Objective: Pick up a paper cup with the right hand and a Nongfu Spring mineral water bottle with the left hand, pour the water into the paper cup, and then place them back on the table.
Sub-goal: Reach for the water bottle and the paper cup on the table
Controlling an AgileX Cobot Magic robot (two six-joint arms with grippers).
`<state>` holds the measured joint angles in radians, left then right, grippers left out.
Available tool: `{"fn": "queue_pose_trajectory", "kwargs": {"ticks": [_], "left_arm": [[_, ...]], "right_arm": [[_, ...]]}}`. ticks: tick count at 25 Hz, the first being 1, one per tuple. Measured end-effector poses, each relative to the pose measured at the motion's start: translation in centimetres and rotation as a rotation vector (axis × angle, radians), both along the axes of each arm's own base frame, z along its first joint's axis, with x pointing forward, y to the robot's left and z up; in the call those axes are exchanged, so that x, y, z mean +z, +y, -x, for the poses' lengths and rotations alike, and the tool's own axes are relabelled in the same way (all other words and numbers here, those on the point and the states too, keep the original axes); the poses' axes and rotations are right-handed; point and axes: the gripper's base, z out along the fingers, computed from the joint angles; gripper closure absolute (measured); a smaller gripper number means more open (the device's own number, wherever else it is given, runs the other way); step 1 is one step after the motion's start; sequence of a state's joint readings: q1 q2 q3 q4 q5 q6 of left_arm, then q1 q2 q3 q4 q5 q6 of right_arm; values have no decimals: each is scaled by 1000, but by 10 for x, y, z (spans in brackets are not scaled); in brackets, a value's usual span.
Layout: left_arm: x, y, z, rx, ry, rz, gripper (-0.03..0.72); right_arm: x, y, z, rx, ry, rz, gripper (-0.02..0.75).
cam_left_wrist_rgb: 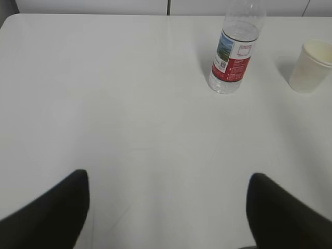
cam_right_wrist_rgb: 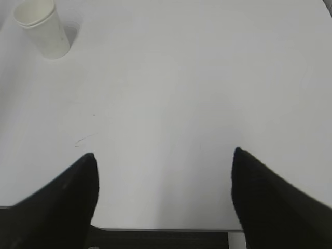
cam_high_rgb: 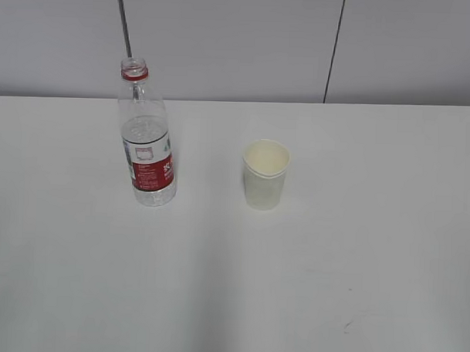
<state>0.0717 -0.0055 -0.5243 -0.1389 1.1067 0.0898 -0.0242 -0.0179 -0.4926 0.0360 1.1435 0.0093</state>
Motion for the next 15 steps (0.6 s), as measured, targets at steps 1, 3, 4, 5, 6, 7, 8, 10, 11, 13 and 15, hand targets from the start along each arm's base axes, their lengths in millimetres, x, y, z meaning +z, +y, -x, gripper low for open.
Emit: {"fn": "queue_pose_trajectory", "kwargs": {"ticks": [1,3,4,5,6,7,8,10,11,13,15], "left_arm": [[0,0,0,0,0,0,122],[0,0,0,0,0,0,122],[0,0,0,0,0,0,122],[0,0,0,0,0,0,122],[0,0,0,0,0,0,122],[0,0,0,0,0,0,122],[0,0,0,0,0,0,122],[0,0,0,0,0,0,122],[0,0,0,0,0,0,122],[0,0,0,0,0,0,122],[0,0,0,0,0,0,123]], "right_arm": [[0,0,0,0,0,0,146],[0,0,0,0,0,0,147],[0,0,0,0,0,0,147],[0,0,0,0,0,0,147],[0,0,0,0,0,0,147],[0,0,0,0,0,0,147],[0,0,0,0,0,0,147],[0,0,0,0,0,0,147],[0,0,0,0,0,0,147],[0,0,0,0,0,0,148],[0,0,0,0,0,0,148]]}}
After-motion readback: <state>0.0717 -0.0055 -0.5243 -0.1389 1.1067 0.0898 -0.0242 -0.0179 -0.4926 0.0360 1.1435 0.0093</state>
